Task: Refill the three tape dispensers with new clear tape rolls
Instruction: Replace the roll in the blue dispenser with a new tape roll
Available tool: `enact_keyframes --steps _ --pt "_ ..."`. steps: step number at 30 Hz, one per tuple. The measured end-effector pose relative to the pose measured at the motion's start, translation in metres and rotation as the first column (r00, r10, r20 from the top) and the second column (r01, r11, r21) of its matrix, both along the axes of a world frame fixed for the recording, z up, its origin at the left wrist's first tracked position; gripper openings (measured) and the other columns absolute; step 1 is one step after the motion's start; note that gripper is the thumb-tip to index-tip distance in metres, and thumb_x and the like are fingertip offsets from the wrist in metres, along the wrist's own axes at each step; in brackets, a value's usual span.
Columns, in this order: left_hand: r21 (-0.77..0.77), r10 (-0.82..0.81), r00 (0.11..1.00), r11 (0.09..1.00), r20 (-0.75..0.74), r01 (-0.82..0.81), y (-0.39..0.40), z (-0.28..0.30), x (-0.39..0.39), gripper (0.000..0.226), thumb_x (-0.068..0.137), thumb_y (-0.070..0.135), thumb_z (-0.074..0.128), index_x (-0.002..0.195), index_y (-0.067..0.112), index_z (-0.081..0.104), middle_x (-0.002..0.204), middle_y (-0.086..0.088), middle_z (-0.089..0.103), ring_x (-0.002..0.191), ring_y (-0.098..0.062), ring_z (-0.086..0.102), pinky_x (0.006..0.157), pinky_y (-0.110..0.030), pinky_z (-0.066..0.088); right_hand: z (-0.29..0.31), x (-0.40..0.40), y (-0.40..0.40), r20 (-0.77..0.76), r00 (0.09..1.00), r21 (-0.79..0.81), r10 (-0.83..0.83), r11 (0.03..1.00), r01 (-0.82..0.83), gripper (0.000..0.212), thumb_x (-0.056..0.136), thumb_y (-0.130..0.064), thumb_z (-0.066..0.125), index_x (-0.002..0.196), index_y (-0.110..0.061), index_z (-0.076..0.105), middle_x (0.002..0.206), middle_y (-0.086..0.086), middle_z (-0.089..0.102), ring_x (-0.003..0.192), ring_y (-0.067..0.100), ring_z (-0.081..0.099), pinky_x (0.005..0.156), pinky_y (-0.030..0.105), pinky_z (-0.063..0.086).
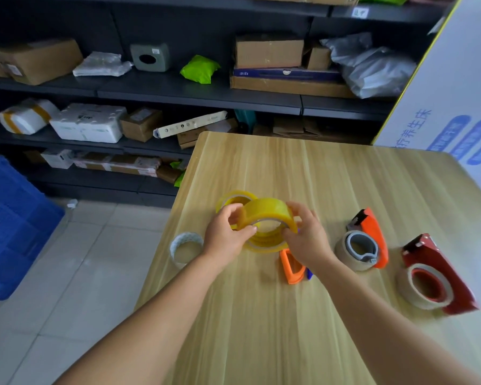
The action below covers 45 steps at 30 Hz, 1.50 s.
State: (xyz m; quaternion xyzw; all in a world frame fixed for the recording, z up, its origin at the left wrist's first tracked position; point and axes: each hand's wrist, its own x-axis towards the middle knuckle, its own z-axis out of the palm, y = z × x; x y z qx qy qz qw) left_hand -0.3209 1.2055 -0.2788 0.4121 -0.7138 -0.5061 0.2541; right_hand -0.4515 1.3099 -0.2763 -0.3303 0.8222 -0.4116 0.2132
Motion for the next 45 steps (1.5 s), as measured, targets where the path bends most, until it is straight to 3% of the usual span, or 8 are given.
enact_keyframes --steps 3,8,14,21,27,31,37,45 --pt "0.009 -0.002 0.999 1.000 -0.037 0.002 0.001 0.000 0.006 0.052 0.077 0.011 0.076 0.124 0.018 0.056 0.110 0.008 0.059 0.104 -0.009 0.056 0.085 -0.018 0.046 0.000 0.005 0.001 0.038 0.999 0.005 -0.024 1.000 0.024 0.056 0.078 -0.002 0.058 0.129 -0.024 0.052 0.120 0.003 0.061 0.108 0.020 0.059 0.085 0.028 0.046" --pt "0.028 -0.013 0.998 0.999 -0.060 0.015 0.002 0.001 0.015 0.053 0.074 0.010 0.078 0.120 0.021 0.053 0.110 0.007 0.058 0.104 -0.010 0.057 0.091 -0.031 0.051 0.000 0.017 0.004 0.090 0.993 -0.032 -0.073 0.997 0.076 0.053 0.080 -0.001 0.058 0.127 -0.024 0.054 0.111 -0.003 0.064 0.104 0.018 0.061 0.084 0.027 0.046" --pt "0.047 -0.066 0.998 0.997 -0.022 0.067 0.002 0.003 0.019 0.053 0.074 0.015 0.079 0.123 0.017 0.057 0.109 0.004 0.062 0.105 -0.011 0.058 0.093 -0.028 0.049 -0.001 0.024 0.008 0.142 0.984 -0.077 -0.108 0.990 0.120 0.054 0.081 -0.001 0.056 0.129 -0.024 0.053 0.116 -0.002 0.064 0.110 0.019 0.060 0.097 0.040 0.048" --pt "0.036 -0.019 0.999 0.999 -0.029 0.020 0.008 0.001 0.016 0.049 0.073 0.012 0.079 0.117 0.022 0.060 0.112 0.003 0.065 0.108 -0.012 0.060 0.097 -0.037 0.050 0.010 0.014 0.012 0.089 0.995 -0.062 -0.039 0.997 0.045 0.060 0.078 -0.002 0.065 0.131 -0.026 0.050 0.118 -0.005 0.058 0.104 0.009 0.053 0.085 0.026 0.046" --pt "-0.257 -0.102 0.987 0.957 0.124 0.131 0.021 0.015 -0.006 0.056 0.064 0.014 0.084 0.116 0.021 0.063 0.117 0.003 0.058 0.109 -0.014 0.052 0.092 -0.025 0.042 0.031 0.004 0.015 -0.145 0.961 0.097 0.235 0.970 -0.223 0.060 0.079 -0.010 0.066 0.134 -0.026 0.050 0.131 -0.002 0.049 0.116 0.014 0.049 0.083 0.016 0.032" --pt "-0.337 -0.137 0.979 0.924 0.150 0.181 0.028 0.018 -0.013 0.063 0.067 0.016 0.081 0.125 0.020 0.057 0.122 0.004 0.057 0.118 -0.014 0.046 0.091 -0.015 0.031 0.029 -0.005 0.024 -0.051 0.973 0.108 0.224 0.970 -0.217 0.054 0.077 -0.011 0.071 0.127 -0.024 0.054 0.125 -0.001 0.052 0.104 0.011 0.051 0.080 0.020 0.035" --pt "-0.258 -0.168 0.963 0.941 0.212 0.221 0.027 0.017 -0.016 0.071 0.071 0.028 0.080 0.134 0.020 0.050 0.134 0.000 0.050 0.127 -0.018 0.042 0.105 -0.030 0.036 0.024 -0.009 0.033 0.026 0.986 0.058 0.163 0.985 -0.165 0.051 0.076 -0.008 0.071 0.122 -0.024 0.055 0.119 -0.004 0.053 0.100 0.008 0.048 0.082 0.023 0.036" --pt "-0.225 -0.163 0.976 0.955 0.146 0.193 0.031 0.020 -0.012 0.058 0.073 0.022 0.079 0.126 0.026 0.058 0.127 0.004 0.051 0.111 -0.010 0.052 0.097 -0.024 0.042 0.021 -0.011 0.037 0.046 0.987 0.015 0.155 0.988 -0.156 0.049 0.077 -0.007 0.071 0.121 -0.023 0.055 0.117 -0.002 0.054 0.100 0.008 0.049 0.081 0.021 0.035"
